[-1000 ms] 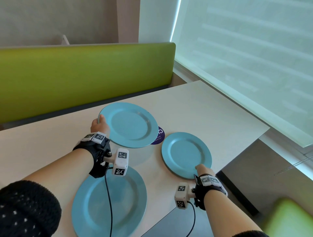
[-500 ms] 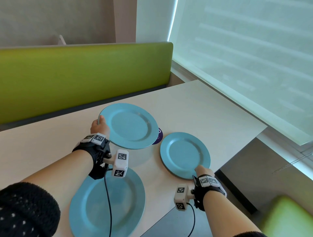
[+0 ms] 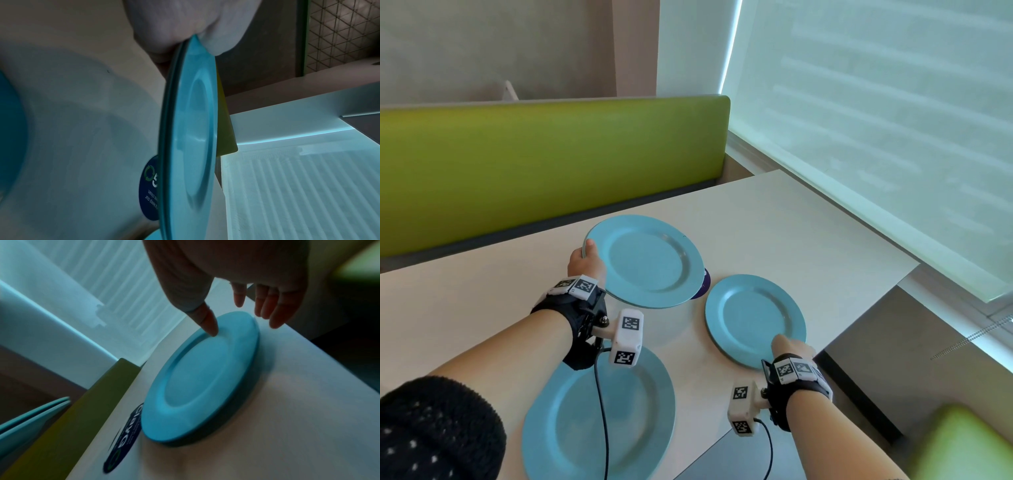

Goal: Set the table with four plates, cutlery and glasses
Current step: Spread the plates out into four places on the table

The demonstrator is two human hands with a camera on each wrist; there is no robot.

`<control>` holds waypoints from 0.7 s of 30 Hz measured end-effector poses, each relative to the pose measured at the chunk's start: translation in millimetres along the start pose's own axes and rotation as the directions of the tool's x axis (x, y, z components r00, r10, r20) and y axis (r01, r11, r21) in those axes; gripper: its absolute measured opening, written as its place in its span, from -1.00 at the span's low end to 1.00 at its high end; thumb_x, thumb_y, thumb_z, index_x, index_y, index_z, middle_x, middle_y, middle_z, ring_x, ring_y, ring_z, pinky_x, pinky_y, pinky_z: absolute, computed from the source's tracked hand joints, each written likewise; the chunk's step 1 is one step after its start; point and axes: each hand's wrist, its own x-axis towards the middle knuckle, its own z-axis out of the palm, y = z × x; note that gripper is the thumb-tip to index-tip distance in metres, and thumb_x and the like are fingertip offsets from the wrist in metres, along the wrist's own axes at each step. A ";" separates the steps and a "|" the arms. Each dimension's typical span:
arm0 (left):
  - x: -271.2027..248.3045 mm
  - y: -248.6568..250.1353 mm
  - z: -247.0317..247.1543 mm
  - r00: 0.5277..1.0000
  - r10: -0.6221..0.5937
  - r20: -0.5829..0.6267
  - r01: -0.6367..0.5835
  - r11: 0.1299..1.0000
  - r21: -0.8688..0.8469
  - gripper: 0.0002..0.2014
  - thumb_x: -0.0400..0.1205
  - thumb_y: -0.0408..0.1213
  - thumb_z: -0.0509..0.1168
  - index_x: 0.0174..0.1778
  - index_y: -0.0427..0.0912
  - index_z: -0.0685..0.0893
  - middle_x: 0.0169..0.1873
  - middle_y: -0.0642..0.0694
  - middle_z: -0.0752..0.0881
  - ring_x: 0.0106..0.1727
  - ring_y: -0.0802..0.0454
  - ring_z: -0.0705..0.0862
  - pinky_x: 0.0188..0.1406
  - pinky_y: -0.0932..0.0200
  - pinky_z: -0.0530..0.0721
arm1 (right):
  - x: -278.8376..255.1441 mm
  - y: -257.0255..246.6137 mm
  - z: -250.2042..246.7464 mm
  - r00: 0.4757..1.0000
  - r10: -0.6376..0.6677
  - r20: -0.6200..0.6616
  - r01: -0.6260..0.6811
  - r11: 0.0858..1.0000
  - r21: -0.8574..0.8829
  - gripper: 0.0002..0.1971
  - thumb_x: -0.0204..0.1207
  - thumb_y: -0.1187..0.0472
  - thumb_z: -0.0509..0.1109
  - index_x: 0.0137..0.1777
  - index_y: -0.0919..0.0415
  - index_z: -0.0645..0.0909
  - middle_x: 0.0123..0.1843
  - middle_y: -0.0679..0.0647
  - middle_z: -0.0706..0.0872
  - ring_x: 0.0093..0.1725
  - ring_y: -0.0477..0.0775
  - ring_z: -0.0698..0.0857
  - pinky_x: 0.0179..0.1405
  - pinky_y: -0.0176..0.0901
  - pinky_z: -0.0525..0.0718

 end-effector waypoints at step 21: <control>20.8 1.8 -94.3 0.989 -0.144 0.030 0.146 0.983 -0.107 -0.36 0.70 0.14 -0.03 0.33 -0.39 0.55 0.30 -0.36 0.63 0.29 -0.34 0.63 0.35 -0.15 0.58 | -157.1 -76.3 106.1 0.728 -0.543 0.419 0.426 0.837 0.344 -0.79 0.58 0.19 0.31 0.14 0.26 0.58 0.02 0.20 0.65 -0.02 0.20 0.66 -0.27 -0.03 0.72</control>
